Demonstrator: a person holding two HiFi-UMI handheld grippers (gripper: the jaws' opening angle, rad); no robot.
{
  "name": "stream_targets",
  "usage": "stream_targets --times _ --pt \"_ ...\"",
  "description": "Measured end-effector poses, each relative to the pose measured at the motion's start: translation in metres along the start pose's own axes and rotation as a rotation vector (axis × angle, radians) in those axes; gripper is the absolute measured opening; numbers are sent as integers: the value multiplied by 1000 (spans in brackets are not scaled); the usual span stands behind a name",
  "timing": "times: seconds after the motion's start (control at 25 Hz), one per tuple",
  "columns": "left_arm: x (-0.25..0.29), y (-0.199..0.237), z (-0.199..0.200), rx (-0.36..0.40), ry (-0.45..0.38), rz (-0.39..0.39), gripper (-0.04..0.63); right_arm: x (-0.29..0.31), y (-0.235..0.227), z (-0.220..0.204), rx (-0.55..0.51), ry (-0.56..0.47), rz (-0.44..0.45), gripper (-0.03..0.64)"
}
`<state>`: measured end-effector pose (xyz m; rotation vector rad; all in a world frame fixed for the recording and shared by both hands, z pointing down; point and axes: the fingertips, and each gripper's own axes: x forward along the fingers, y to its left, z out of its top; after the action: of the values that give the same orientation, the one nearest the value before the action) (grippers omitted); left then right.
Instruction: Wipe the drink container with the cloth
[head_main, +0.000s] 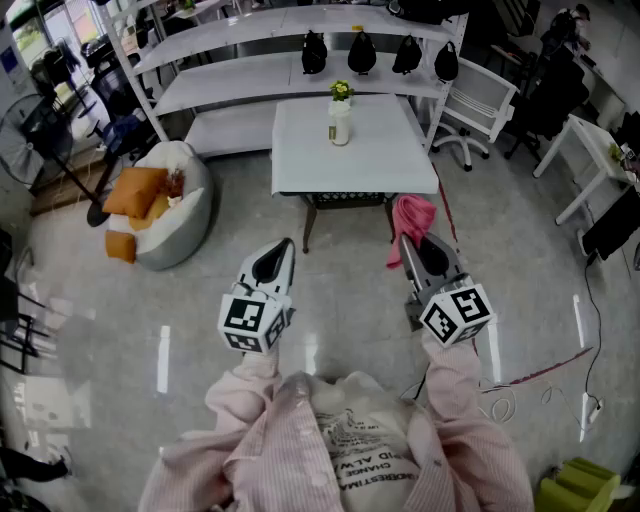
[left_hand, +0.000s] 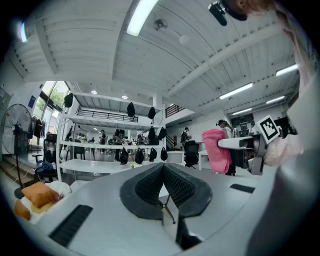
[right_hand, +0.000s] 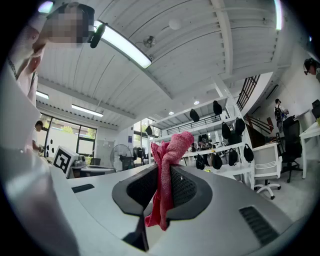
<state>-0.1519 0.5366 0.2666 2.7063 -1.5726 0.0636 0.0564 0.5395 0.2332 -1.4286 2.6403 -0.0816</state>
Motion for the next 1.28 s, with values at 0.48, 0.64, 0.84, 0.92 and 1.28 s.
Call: stream_targets --times 0.48,0.64,0.84,0.92,1.28 --pt "0 -12 -4 3 1 -7 2 -11 -11 -5 21 1 -8 49" --pt "5 -21 -7 -8 8 -7 3 -17 -18 -7 21 7 -9 49" --pt "9 -29 -15 -25 31 3 3 -26 -32 -10 35 15 -19 49" --pt "8 -30 -17 -31 36 4 13 -28 -36 -12 41 19 -22 49" --pt "19 -17 -14 -56 25 -1 311 -11 -44 -21 73 36 -3 49"
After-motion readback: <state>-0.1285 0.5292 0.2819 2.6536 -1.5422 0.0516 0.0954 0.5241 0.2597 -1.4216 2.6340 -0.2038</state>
